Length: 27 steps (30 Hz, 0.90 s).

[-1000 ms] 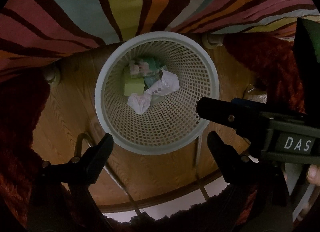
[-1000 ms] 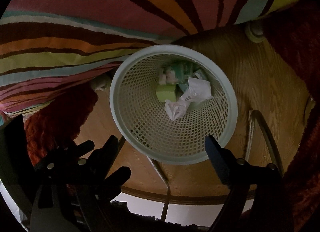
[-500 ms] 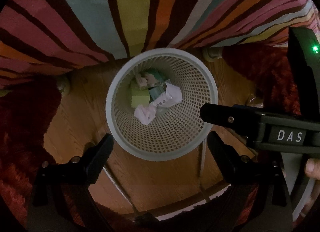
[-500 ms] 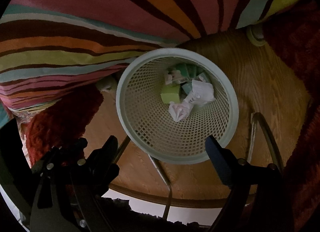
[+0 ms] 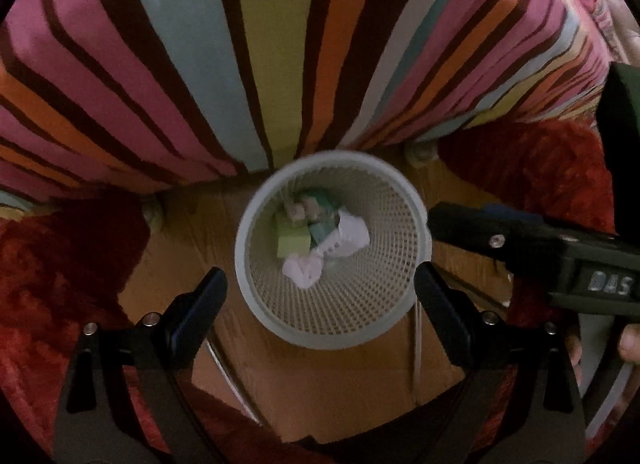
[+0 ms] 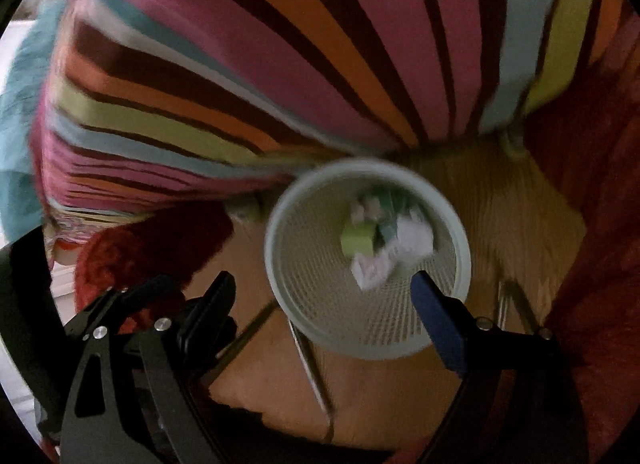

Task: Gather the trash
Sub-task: 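Move both tools back toward the remaining boxes on the bed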

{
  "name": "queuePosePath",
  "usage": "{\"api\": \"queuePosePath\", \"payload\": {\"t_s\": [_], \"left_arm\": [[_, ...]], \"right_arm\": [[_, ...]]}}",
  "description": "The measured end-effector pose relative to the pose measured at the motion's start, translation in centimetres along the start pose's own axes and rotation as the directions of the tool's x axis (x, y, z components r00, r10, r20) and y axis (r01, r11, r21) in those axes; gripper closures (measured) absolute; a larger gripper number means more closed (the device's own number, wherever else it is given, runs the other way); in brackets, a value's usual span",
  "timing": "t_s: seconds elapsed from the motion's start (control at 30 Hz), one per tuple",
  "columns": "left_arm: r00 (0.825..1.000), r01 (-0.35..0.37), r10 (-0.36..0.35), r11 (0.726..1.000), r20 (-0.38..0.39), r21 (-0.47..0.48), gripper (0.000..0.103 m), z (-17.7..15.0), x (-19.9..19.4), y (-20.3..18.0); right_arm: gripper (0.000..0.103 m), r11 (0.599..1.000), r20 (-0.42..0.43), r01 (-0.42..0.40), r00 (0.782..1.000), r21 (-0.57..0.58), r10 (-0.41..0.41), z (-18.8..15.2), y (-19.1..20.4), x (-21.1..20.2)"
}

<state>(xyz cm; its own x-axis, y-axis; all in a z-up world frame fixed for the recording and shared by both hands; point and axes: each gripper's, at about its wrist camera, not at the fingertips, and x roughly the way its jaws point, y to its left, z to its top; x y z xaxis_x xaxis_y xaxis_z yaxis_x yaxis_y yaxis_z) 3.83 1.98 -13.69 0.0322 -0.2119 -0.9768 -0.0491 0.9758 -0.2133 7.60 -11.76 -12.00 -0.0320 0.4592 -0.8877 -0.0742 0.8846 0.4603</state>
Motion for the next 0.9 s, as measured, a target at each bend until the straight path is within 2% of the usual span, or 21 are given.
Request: {"api": "queuePosePath", "payload": {"t_s": [0.13, 0.2, 0.3, 0.37, 0.53, 0.63, 0.77, 0.9], "left_arm": [[0.995, -0.012, 0.01, 1.0, 0.099, 0.015, 0.011, 0.1, -2.1, -0.1], [0.989, -0.014, 0.011, 1.0, 0.149, 0.019, 0.011, 0.2, -3.2, -0.2], [0.972, -0.023, 0.018, 1.0, 0.235, 0.017, 0.011, 0.4, -5.0, -0.1], [0.958, -0.027, 0.024, 1.0, 0.287, 0.006, 0.011, 0.7, -6.1, 0.0], [0.915, -0.049, 0.054, 0.999, 0.4, -0.023, 0.011, 2.4, -8.8, 0.6], [0.903, -0.061, 0.067, 0.998, 0.425, -0.027, 0.011, 4.1, -9.7, 0.5], [0.876, -0.075, 0.082, 0.997, 0.475, -0.034, 0.011, 6.8, -11.8, 0.2], [0.852, -0.037, 0.061, 0.998, 0.52, -0.057, 0.011, 10.2, -13.7, 0.0]], "right_arm": [[0.018, 0.996, 0.158, -0.007, 0.987, -0.093, 0.022, 0.2, 1.3, -3.3], [0.018, 0.99, 0.248, 0.013, 0.968, -0.14, 0.023, 0.3, 1.9, -5.0], [0.018, 0.981, 0.372, 0.074, 0.928, -0.178, -0.002, 0.6, 2.4, -7.2], [0.018, 0.976, 0.45, 0.123, 0.893, -0.179, -0.029, 1.0, 2.4, -8.4], [0.018, 0.974, 0.542, 0.163, 0.839, -0.156, -0.053, 2.5, 2.1, -9.9], [0.018, 0.975, 0.568, 0.165, 0.821, -0.149, -0.053, 3.6, 2.3, -10.4], [0.018, 0.971, 0.616, 0.177, 0.787, -0.16, -0.042, 5.9, 3.0, -11.8], [0.018, 0.967, 0.659, 0.197, 0.751, -0.162, -0.043, 8.7, 3.3, -13.8]]}}
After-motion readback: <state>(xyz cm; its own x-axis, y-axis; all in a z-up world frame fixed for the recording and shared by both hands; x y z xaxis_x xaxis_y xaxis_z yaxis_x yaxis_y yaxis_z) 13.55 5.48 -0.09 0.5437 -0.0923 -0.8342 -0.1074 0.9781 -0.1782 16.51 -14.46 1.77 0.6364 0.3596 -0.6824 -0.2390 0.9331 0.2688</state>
